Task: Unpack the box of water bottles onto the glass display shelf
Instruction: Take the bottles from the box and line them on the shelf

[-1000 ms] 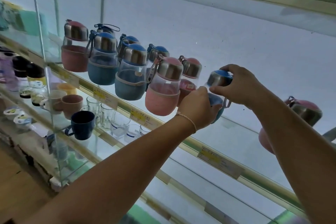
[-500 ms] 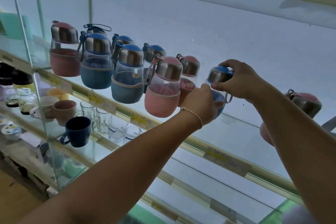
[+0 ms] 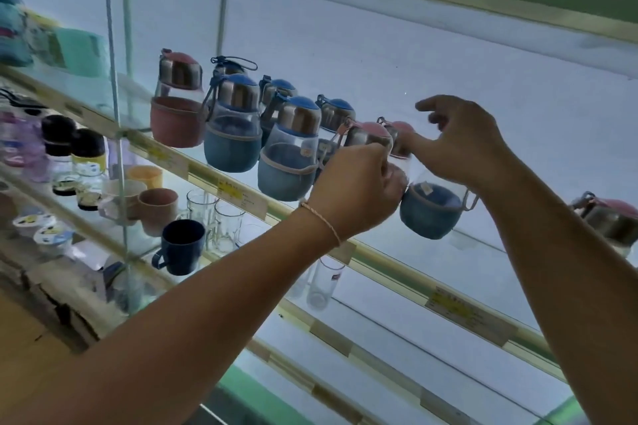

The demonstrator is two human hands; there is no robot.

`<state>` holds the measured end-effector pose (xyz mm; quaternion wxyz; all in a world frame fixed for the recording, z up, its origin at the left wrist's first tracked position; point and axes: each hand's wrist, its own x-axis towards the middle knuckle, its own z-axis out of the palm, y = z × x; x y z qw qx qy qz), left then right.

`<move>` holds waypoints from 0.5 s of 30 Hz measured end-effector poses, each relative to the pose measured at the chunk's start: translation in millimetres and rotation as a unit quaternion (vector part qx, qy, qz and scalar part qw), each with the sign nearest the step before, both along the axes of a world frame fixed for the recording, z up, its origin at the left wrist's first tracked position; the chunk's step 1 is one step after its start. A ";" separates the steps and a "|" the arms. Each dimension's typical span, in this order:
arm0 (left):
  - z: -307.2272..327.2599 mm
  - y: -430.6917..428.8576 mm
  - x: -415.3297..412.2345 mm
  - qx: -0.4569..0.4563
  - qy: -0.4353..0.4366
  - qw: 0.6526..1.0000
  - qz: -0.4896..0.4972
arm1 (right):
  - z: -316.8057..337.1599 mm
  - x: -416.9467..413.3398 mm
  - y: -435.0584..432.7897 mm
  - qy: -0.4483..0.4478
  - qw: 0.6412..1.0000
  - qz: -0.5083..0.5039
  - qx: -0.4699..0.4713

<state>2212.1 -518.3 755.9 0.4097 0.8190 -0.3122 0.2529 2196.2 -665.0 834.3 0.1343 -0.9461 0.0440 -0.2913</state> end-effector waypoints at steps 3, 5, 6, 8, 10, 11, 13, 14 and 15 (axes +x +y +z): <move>-3.2 13.9 7.8 -0.026 -0.023 0.998 0.044 | -1.6 2.7 22.8 0.025 0.992 0.058 0.106; -10.8 18.1 15.2 -0.025 -0.014 0.997 0.072 | -8.3 7.2 30.9 0.046 0.989 0.077 0.119; -15.4 19.0 18.1 -0.013 -0.002 0.997 0.082 | -12.2 9.4 33.2 0.052 0.989 0.085 0.113; -22.9 20.1 21.8 0.015 0.015 0.996 0.089 | -18.7 14.2 33.7 0.046 0.991 0.086 0.093; -26.9 21.7 23.8 0.029 0.023 0.996 0.080 | -21.8 17.0 33.1 0.033 0.994 0.076 0.078; -27.4 22.5 24.6 0.032 0.033 0.997 0.069 | -22.3 17.9 33.1 0.030 0.994 0.074 0.071; -27.8 23.3 25.5 0.035 0.059 0.996 0.048 | -22.9 19.2 33.7 0.028 0.995 0.077 0.057; -27.9 23.1 25.0 0.031 0.067 0.996 0.044 | -23.0 19.2 33.7 0.028 0.995 0.080 0.051; -27.7 22.7 23.8 0.026 0.068 0.996 0.044 | -22.9 18.4 33.4 0.026 0.995 0.083 0.047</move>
